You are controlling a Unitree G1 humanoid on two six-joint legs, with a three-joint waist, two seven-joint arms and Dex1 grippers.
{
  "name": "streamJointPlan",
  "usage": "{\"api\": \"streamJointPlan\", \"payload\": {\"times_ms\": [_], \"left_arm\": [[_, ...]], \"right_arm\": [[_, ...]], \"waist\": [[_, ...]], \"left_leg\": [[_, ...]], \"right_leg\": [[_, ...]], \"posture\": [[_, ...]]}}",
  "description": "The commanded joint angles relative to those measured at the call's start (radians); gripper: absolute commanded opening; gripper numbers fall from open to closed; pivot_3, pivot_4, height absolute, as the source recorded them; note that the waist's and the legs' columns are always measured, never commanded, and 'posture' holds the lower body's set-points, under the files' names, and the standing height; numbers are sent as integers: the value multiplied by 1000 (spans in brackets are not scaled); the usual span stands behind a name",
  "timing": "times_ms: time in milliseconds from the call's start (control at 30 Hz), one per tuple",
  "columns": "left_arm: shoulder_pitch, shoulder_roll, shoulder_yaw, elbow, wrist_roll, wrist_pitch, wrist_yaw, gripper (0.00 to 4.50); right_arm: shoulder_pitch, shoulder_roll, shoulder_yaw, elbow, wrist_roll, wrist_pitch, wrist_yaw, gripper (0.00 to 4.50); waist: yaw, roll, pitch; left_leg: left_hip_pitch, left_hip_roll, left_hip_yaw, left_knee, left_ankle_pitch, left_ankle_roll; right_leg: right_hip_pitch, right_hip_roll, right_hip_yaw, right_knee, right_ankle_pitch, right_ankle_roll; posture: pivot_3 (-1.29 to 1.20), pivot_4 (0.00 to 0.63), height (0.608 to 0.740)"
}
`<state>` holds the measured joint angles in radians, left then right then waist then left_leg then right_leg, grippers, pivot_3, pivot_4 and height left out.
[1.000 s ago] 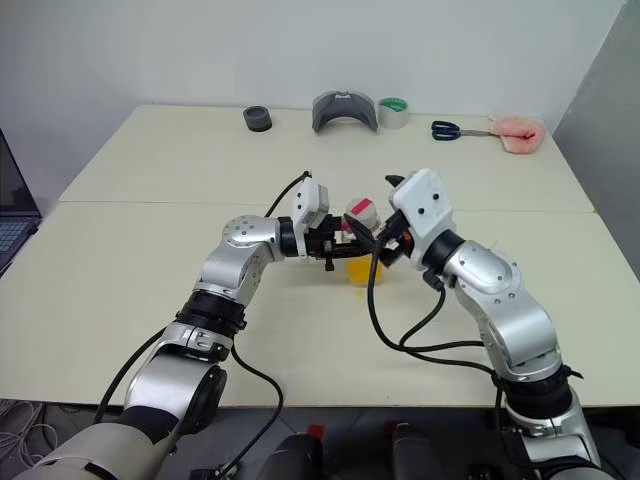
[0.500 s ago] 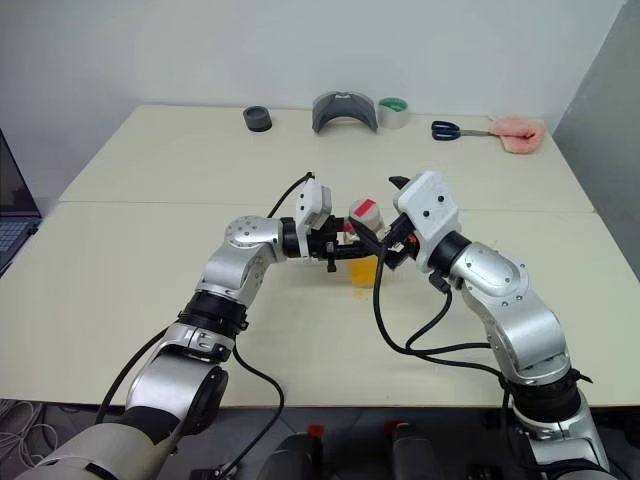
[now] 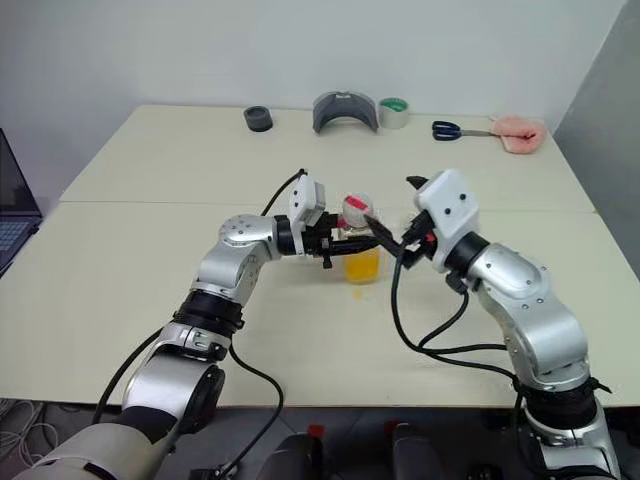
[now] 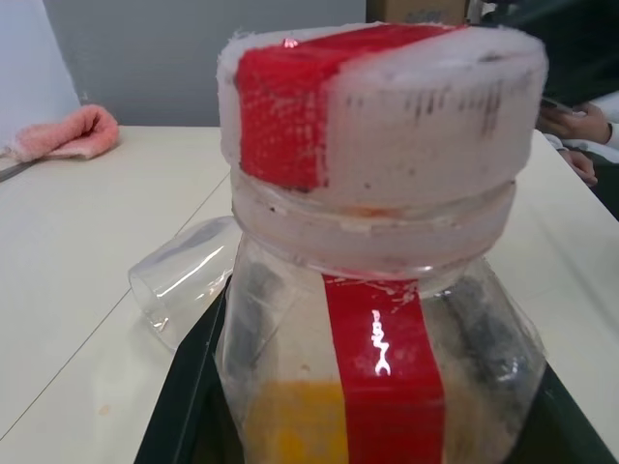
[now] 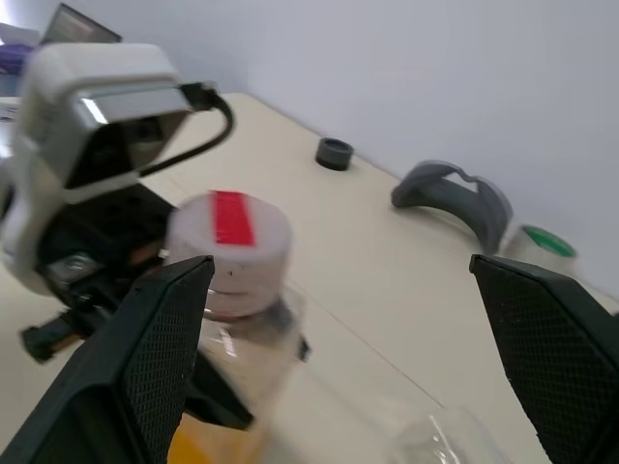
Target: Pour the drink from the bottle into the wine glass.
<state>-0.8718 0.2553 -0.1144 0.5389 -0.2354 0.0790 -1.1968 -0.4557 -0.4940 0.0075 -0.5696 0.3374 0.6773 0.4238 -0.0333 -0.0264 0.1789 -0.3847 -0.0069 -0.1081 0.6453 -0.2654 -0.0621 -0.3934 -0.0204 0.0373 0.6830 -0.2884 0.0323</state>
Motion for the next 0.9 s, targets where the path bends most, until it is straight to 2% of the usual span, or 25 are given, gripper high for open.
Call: {"api": "streamJointPlan", "payload": {"times_ms": [33, 333, 633, 900], "left_arm": [[-11, -7, 11, -31, -21, -19, -7, 1714], [-19, -8, 19, -26, -24, -12, -6, 1714], [-17, -15, 16, -34, -24, -9, -3, 1714], [-12, -17, 14, -42, -24, -9, -6, 1714]], "right_arm": [[-8, -7, -30, -56, 38, 6, 20, 4500], [-23, -43, -38, -116, 137, 55, 77, 4500], [-101, 8, 100, -43, 21, 4, 29, 4500], [-111, 50, 110, 21, -31, -33, 16, 4500]], "waist": [[-1, 0, 0], [0, 0, 0], [-2, 0, 0], [-2, 0, 0]], "left_leg": [[0, 0, 0, 0, 0, 0], [0, 0, 0, 0, 0, 0], [0, 0, 0, 0, 0, 0], [0, 0, 0, 0, 0, 0]], "right_leg": [[0, 0, 0, 0, 0, 0], [0, 0, 0, 0, 0, 0], [0, 0, 0, 0, 0, 0], [0, 0, 0, 0, 0, 0]], "posture": [[0, 150, 740], [0, 150, 740], [0, 150, 740], [0, 150, 740]]}}
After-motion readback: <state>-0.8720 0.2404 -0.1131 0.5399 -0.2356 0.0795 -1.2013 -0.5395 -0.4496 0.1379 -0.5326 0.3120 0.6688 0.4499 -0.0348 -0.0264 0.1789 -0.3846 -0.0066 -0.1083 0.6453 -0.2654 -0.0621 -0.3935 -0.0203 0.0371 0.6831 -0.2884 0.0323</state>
